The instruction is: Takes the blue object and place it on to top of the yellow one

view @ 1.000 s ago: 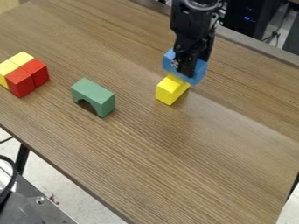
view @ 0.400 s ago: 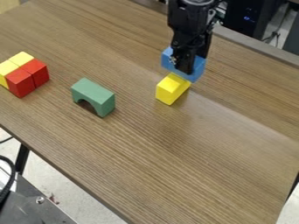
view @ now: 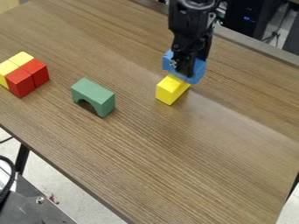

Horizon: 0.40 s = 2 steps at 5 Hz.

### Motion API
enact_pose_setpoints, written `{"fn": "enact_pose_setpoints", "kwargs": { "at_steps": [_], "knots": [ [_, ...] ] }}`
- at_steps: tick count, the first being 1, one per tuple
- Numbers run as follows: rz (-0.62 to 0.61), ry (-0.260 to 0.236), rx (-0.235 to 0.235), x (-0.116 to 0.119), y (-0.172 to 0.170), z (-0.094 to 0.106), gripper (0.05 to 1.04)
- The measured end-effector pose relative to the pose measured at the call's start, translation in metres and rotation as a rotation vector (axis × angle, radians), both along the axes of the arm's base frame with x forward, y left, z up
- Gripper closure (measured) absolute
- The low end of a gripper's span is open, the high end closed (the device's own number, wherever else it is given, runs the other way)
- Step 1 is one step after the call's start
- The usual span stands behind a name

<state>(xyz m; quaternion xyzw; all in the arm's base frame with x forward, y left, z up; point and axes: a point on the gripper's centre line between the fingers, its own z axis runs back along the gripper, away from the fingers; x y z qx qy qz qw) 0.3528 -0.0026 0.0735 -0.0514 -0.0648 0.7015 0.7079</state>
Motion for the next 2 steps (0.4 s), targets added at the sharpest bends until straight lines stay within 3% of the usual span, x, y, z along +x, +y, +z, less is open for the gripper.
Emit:
{"fn": "enact_pose_setpoints", "kwargs": {
  "at_steps": [2],
  "knots": [
    [-0.002,-0.006,0.002,0.0008,-0.0002,-0.001,0.535]
  ]
}}
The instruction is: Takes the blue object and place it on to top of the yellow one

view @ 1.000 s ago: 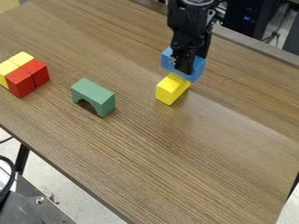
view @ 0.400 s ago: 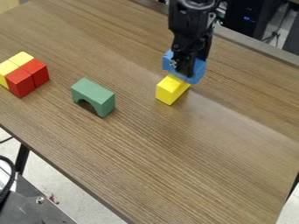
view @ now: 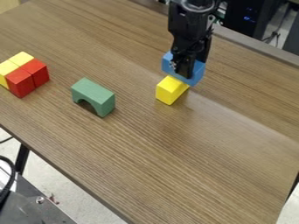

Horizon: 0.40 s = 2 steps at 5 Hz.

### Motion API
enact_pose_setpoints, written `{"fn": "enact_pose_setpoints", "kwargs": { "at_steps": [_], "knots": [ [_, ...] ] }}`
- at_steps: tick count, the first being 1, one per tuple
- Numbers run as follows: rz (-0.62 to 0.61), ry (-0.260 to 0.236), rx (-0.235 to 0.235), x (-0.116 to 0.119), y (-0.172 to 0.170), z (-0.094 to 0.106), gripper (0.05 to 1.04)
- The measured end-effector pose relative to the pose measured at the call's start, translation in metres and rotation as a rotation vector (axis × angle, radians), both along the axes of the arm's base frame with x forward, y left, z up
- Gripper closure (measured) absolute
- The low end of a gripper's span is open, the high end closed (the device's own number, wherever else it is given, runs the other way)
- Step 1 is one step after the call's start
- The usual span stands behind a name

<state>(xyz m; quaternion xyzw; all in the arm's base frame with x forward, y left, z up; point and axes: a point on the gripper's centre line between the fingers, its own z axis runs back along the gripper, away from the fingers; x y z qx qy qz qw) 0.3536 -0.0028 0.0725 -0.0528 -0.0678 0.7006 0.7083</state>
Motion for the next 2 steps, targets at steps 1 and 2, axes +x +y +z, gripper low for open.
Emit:
{"fn": "enact_pose_setpoints", "kwargs": {
  "at_steps": [1,2],
  "knots": [
    [-0.006,0.0,0.001,-0.0004,0.0,0.0002,0.481],
    [-0.018,0.007,-0.003,-0.0012,-0.0004,-0.0005,0.179]
  ]
}}
